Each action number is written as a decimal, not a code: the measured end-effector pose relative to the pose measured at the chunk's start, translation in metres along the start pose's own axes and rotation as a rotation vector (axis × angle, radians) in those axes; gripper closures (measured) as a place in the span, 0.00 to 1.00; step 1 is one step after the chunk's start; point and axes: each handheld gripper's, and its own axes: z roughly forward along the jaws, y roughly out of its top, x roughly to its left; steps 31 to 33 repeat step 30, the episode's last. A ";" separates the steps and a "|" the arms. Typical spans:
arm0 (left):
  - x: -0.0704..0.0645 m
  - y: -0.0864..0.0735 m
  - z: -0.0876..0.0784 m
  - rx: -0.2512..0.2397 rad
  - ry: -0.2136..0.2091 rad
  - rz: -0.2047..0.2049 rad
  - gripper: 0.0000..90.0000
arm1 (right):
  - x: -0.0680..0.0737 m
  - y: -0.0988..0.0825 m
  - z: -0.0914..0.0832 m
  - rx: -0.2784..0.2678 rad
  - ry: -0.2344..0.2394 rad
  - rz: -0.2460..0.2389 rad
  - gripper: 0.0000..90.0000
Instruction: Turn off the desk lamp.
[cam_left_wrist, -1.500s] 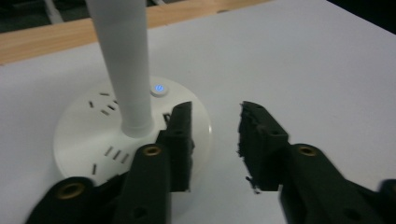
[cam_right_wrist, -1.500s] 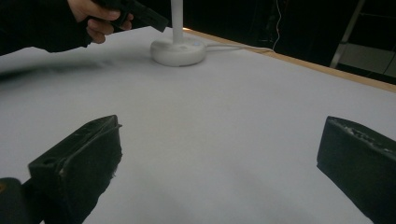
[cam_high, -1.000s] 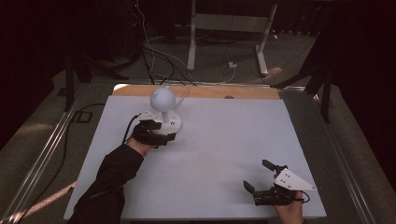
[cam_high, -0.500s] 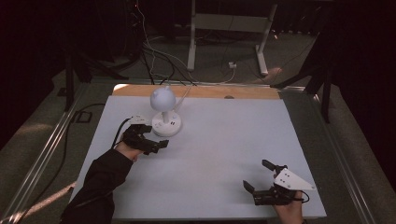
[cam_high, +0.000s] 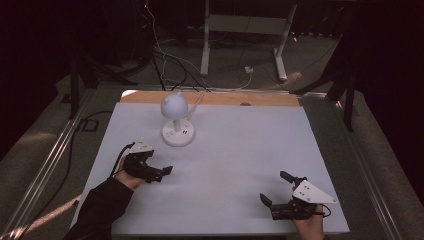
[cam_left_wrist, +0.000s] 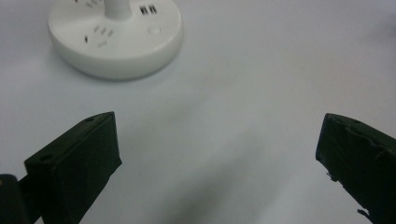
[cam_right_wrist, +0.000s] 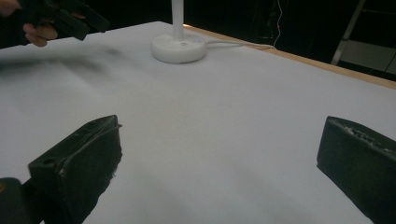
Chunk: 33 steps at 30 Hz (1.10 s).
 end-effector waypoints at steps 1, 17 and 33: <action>-0.001 -0.003 -0.001 -0.003 -0.001 -0.002 0.01 | 0.000 0.000 0.000 0.001 0.000 0.001 0.00; -0.019 -0.041 -0.016 -0.010 -0.024 0.002 0.01 | 0.000 0.000 0.000 0.004 -0.002 -0.001 0.00; -0.029 -0.064 -0.023 -0.023 -0.038 0.005 0.01 | 0.001 -0.001 0.001 0.013 0.001 -0.006 0.00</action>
